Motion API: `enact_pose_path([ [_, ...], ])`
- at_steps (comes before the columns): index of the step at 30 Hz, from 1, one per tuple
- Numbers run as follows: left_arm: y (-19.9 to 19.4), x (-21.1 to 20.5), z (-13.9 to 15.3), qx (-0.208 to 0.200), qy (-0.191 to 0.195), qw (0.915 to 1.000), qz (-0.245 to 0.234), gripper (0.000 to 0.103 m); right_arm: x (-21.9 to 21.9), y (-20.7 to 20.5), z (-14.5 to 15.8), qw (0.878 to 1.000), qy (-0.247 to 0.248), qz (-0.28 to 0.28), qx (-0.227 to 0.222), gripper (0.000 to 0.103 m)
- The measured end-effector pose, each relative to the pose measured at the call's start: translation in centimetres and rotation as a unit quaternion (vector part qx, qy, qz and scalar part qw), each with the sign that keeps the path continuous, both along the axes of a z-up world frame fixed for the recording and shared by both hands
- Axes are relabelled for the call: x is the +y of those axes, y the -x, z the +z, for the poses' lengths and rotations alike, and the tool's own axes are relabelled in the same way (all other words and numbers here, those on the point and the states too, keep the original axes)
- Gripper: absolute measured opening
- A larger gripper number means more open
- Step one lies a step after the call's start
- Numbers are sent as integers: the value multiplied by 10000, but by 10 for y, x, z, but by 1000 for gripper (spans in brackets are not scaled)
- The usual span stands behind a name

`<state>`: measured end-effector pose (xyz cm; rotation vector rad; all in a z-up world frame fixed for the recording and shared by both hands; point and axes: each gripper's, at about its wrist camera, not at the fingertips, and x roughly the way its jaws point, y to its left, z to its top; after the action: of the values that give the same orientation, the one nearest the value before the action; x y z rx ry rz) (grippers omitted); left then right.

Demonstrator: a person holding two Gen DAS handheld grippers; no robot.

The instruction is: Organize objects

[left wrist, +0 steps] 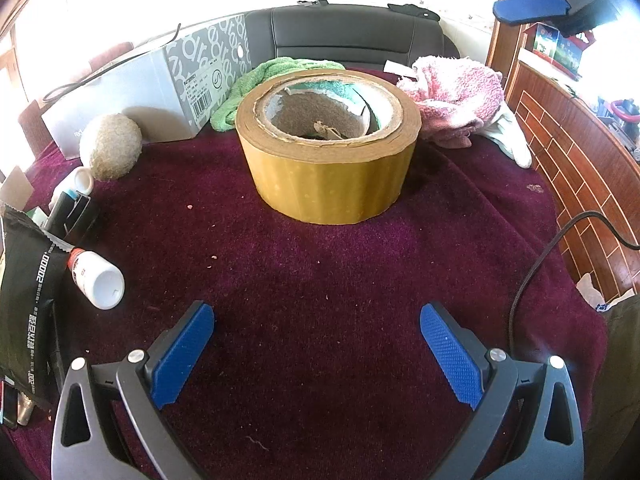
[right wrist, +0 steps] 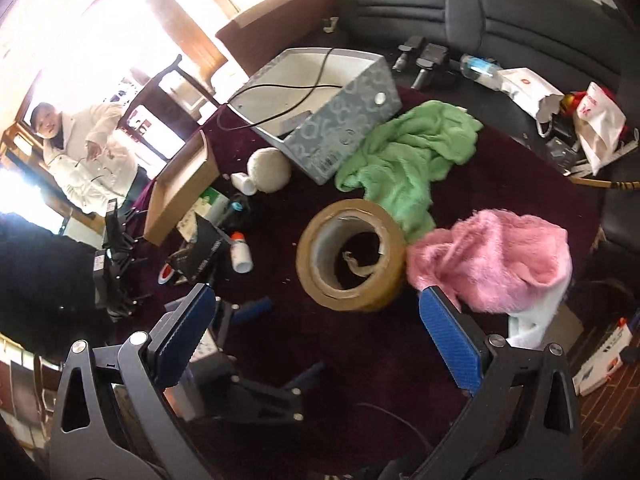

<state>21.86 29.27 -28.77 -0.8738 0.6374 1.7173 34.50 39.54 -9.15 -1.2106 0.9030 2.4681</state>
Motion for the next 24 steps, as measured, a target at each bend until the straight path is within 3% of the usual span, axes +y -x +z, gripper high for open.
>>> enact_pose_path([
  [4,1,7,8,-19,49,9999,141,103,-3,0,5,9998,-71,-76,179,103],
  [8,-3,-12,28,128,129,9966,809,102,-13,4,29,9973,-449,50,587,103],
  [10,-2,-26,54,268,-258,9916,1235,102,-17,4,49,9920,-806,88,963,103],
  [12,-2,-56,99,531,-813,9793,1775,102,-23,4,73,9807,-1221,85,1528,103],
  [13,-3,-69,122,729,-1042,9700,2073,102,-26,5,85,9729,-1403,133,1831,103],
  [15,-3,-98,168,1252,-1299,9394,2915,103,-33,12,106,9565,-1669,337,2369,103],
  [16,-1,-112,188,1546,-1344,9174,3411,103,-37,17,112,9502,-1729,452,2552,103],
  [17,0,-130,205,1831,-1345,8901,3952,103,-41,25,120,9424,-1779,636,2761,103],
  [18,3,-146,217,1992,-1333,8648,4412,103,-46,37,124,9382,-1810,816,2835,103],
  [19,8,-158,224,1985,-1329,8451,4783,103,-49,45,124,9374,-1822,923,2822,103],
  [21,25,-183,221,1495,-1226,8304,5226,103,-58,75,116,9403,-1682,1316,2652,103],
  [24,48,-202,186,753,-459,8092,5808,103,-72,116,82,9535,-1292,1788,2053,103],
])
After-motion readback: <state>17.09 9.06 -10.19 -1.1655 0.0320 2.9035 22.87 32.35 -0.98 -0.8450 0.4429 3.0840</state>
